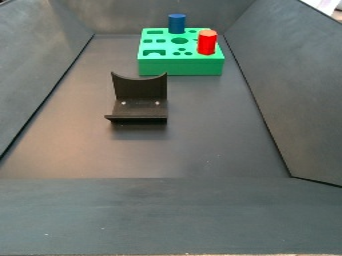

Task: Pick up the round object. Move up. Move to above the board. Insert the round object.
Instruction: Move to above the board.

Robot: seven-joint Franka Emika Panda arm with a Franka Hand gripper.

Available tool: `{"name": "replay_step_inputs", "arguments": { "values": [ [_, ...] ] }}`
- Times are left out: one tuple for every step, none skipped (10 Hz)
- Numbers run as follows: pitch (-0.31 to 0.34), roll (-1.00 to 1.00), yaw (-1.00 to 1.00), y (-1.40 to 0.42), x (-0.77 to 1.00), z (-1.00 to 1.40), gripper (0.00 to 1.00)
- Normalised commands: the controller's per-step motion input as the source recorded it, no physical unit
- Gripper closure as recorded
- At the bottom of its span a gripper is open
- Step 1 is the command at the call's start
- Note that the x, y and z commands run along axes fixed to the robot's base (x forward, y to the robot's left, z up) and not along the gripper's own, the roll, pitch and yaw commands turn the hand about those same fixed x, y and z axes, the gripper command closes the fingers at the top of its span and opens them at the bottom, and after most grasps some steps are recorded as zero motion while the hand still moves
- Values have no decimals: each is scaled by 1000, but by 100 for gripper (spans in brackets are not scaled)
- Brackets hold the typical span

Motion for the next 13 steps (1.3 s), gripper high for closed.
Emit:
{"name": "replay_step_inputs", "arguments": {
  "values": [
    [135, -39, -48, -1000, 81, -2, 100],
    [114, -29, -24, -1000, 84, -1, 100],
    [99, -18, -10, -1000, 88, 1, 100],
    [92, -13, -4, -1000, 95, 3, 100],
    [93, -7, 5, -1000, 103, 5, 100],
    [95, -9, 4, -1000, 115, 6, 100],
    [100, -8, 7, -1000, 124, 7, 100],
    [100, 2, 8, -1000, 134, 14, 100],
    [104, 2, 6, -1000, 147, 18, 100],
    [109, 2, 7, -1000, 157, 18, 100],
    [119, -1, 8, -986, 187, 30, 100],
    [119, 11, 7, -738, 154, 34, 100],
    [122, 17, 8, -449, 123, 30, 100]
  ]
}}
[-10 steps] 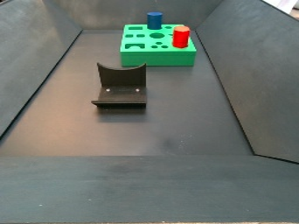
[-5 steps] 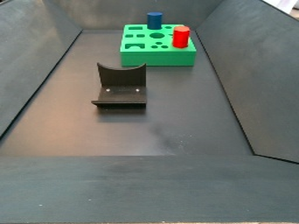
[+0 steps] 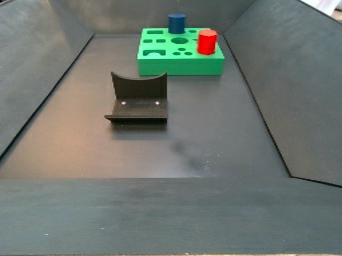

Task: Pick up the round object. Move up. Move to above the board. Insert the round object.
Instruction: Move to above the board, then insert the round object.

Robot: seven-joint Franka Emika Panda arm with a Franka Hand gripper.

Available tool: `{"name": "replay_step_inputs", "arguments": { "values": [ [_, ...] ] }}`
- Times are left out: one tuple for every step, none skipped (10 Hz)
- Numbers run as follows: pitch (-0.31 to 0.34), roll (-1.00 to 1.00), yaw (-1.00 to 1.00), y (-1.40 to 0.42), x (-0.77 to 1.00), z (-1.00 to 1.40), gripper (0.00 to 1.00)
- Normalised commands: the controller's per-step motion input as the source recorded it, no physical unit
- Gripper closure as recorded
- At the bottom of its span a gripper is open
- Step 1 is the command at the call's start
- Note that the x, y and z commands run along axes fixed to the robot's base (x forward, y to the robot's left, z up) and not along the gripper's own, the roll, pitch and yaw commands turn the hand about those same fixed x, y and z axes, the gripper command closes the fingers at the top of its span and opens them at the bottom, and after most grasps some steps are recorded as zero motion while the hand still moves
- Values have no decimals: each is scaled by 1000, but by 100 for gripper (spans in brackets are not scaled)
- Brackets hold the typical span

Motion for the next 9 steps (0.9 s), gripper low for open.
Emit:
{"name": "replay_step_inputs", "arguments": {
  "values": [
    [117, 15, 2, -300, 104, 33, 100],
    [-14, 0, 0, 0, 0, -26, 100],
    [-100, 0, 0, -9, 0, -311, 100],
    [-90, 6, 0, -111, 0, -397, 100],
    [-104, 0, 0, -91, 0, -391, 100],
    [-113, 0, 0, -43, 0, -371, 100],
    [-116, 0, 0, -11, 0, -363, 100],
    [-124, 0, 0, -14, 0, -363, 100],
    [-141, 0, 0, -6, 0, -374, 100]
  ]
}}
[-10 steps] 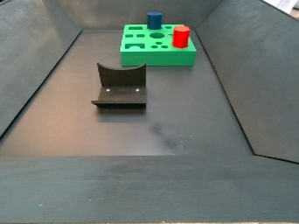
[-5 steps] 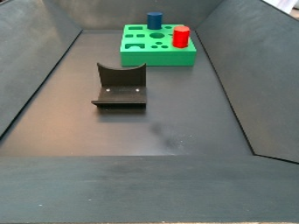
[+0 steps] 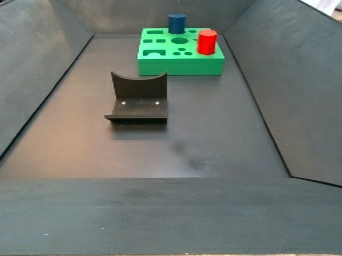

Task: Pick up the round object. Move up. Move to above the board. Insert the round object.
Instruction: Insert the round object.

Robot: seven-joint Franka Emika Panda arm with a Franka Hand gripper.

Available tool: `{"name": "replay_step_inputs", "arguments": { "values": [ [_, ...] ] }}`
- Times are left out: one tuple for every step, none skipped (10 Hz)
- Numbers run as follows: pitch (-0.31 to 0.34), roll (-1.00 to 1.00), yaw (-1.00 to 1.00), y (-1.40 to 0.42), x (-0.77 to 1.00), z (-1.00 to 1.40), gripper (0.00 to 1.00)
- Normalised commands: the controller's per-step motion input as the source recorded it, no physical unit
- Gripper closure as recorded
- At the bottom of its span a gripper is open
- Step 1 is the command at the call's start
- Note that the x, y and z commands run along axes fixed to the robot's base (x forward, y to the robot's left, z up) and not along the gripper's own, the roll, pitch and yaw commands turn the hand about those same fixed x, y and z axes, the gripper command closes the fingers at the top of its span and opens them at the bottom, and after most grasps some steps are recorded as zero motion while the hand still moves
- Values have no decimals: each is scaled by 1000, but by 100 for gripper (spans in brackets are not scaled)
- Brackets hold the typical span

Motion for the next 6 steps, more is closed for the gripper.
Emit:
{"name": "replay_step_inputs", "arguments": {
  "values": [
    [-167, 0, 0, -11, 0, -403, 100],
    [-183, 0, 0, -20, 0, -417, 100],
    [-187, 0, 0, -23, -11, -411, 100],
    [-180, 0, 0, -40, 0, -406, 100],
    [-186, 0, 0, -77, 0, -409, 100],
    [-181, 0, 0, -91, 26, -406, 100]
  ]
}}
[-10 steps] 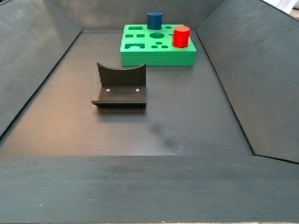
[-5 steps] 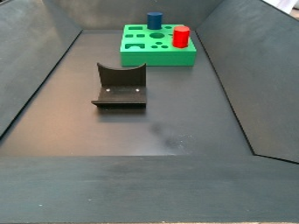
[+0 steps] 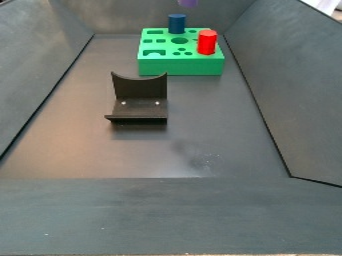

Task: Pick up the round object. Move up. Move to above the board. Insert the round object.
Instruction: Insert the round object.

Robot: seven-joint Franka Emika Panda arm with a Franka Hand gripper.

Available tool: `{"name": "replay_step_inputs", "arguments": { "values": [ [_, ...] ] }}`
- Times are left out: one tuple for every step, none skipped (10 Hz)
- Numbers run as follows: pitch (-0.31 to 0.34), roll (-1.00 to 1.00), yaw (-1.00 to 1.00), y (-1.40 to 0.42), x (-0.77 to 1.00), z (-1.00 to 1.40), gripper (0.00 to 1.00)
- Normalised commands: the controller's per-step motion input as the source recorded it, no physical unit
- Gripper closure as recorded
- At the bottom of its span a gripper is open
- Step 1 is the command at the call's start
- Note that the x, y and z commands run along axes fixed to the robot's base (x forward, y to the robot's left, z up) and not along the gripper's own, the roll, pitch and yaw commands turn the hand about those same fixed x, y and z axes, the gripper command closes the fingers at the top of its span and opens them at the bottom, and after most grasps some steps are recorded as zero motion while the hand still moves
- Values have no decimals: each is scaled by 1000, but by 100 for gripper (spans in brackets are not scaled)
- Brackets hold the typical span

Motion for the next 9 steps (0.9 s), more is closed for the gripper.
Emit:
{"name": "replay_step_inputs", "arguments": {
  "values": [
    [-183, 0, 0, -86, 20, -406, 100],
    [-197, 0, 0, -94, 0, -451, 100],
    [-210, 0, 0, -94, 0, -474, 100],
    [-201, 0, 0, -74, 0, -469, 100],
    [-184, 0, 0, -31, 34, -440, 100],
    [-77, -53, 0, 26, 57, -131, 100],
    [0, 0, 0, 0, 0, -20, 100],
    [-44, 0, 0, -3, 11, -126, 100],
    [-70, 0, 0, -34, 14, -174, 100]
  ]
}}
